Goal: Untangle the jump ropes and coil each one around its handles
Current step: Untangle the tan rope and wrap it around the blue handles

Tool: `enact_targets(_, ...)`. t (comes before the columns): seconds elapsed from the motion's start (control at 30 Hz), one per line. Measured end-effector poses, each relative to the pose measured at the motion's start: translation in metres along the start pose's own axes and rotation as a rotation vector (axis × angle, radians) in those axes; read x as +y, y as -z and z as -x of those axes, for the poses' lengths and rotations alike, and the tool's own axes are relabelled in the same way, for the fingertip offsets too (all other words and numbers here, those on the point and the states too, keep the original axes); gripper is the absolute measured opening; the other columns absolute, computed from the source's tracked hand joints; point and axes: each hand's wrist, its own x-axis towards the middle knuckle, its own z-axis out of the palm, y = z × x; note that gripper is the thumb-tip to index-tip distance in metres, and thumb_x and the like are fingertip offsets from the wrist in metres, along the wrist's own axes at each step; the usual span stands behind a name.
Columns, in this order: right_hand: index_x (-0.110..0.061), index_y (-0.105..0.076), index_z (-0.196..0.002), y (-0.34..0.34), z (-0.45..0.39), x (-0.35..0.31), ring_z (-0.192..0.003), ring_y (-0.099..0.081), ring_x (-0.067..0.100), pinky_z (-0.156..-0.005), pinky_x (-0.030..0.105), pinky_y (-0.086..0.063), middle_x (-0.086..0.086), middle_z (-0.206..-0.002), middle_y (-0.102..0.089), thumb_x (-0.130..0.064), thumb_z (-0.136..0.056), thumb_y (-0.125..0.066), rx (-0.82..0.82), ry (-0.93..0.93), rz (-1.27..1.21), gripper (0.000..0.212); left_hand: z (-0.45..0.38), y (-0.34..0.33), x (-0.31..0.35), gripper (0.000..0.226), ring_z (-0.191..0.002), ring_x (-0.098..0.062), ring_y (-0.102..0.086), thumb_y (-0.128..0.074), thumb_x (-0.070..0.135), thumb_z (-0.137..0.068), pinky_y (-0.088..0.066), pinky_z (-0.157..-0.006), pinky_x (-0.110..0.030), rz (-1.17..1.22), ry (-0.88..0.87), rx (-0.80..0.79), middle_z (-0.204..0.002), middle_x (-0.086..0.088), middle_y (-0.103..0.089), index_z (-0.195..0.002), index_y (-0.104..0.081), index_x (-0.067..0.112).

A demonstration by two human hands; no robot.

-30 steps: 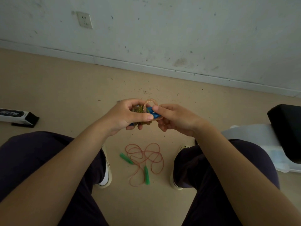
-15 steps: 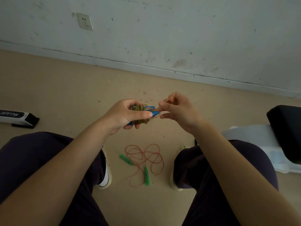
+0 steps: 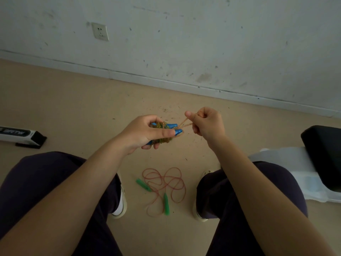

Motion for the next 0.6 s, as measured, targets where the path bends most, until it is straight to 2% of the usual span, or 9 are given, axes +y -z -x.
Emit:
enact_targets(0.13,-0.010,-0.045,-0.074,-0.005,0.002,0.000,-0.047,-0.050,0.017,-0.051,0.027,-0.046,0.017,-0.059,-0.057,-0.030,-0.083,-0.077,0.028,0.055,0.066,0.038,-0.003,0.006,-0.006,0.048,-0.052,-0.014,-0.056,-0.089,0.040,-0.067,-0.033,-0.044,-0.023,-0.033,0.060,0.120,-0.077,-0.005,-0.071,-0.103,-0.068,0.016)
enact_targets(0.27,-0.009,-0.048,-0.075,-0.003,0.000,0.001,-0.046,-0.051,0.015,-0.051,0.027,-0.046,0.017,-0.060,-0.060,-0.032,-0.081,-0.078,0.004,0.057,0.090,0.038,0.003,0.006,-0.005,0.039,-0.050,-0.014,-0.057,-0.087,0.035,-0.073,-0.034,-0.042,-0.023,-0.078,0.011,0.054,-0.075,-0.011,-0.071,-0.100,-0.068,0.015)
enact_targets(0.4,-0.010,-0.048,-0.076,-0.004,-0.013,-0.008,-0.038,-0.047,0.006,-0.046,0.017,-0.040,0.013,-0.058,-0.060,-0.038,-0.078,-0.080,-0.028,0.067,0.151,0.042,0.002,0.012,-0.001,0.035,-0.053,-0.014,-0.065,-0.083,0.037,-0.077,-0.046,-0.043,-0.027,-0.118,-0.027,0.068,-0.070,0.000,-0.073,-0.100,-0.068,0.015)
enact_targets(0.47,-0.012,-0.048,-0.077,-0.009,-0.029,-0.014,-0.036,-0.045,0.004,-0.045,0.018,-0.040,0.010,-0.057,-0.058,-0.039,-0.077,-0.081,-0.012,0.083,0.166,0.043,-0.011,0.014,-0.004,0.035,-0.056,-0.012,-0.068,-0.083,0.036,-0.078,-0.048,-0.046,-0.025,-0.092,-0.029,0.127,-0.072,0.002,-0.073,-0.102,-0.067,0.016)
enact_targets(0.53,-0.013,-0.047,-0.080,-0.017,-0.047,-0.013,-0.036,-0.046,0.003,-0.046,0.022,-0.041,0.006,-0.059,-0.057,-0.039,-0.078,-0.080,-0.024,0.066,0.172,0.042,-0.028,0.016,-0.010,0.035,-0.058,-0.005,-0.067,-0.082,0.033,-0.079,-0.048,-0.048,-0.021,-0.051,-0.015,0.165,-0.082,0.000,-0.073,-0.107,-0.067,0.020)
enact_targets(0.6,-0.014,-0.043,-0.082,-0.025,-0.067,0.001,-0.039,-0.048,0.006,-0.047,0.024,-0.041,0.003,-0.060,-0.054,-0.039,-0.080,-0.078,-0.028,0.016,0.165,0.043,-0.051,0.020,-0.022,0.037,-0.071,-0.009,-0.069,-0.082,0.030,-0.078,-0.054,-0.056,-0.023,0.043,0.025,0.172,-0.098,-0.002,-0.070,-0.111,-0.067,0.025)
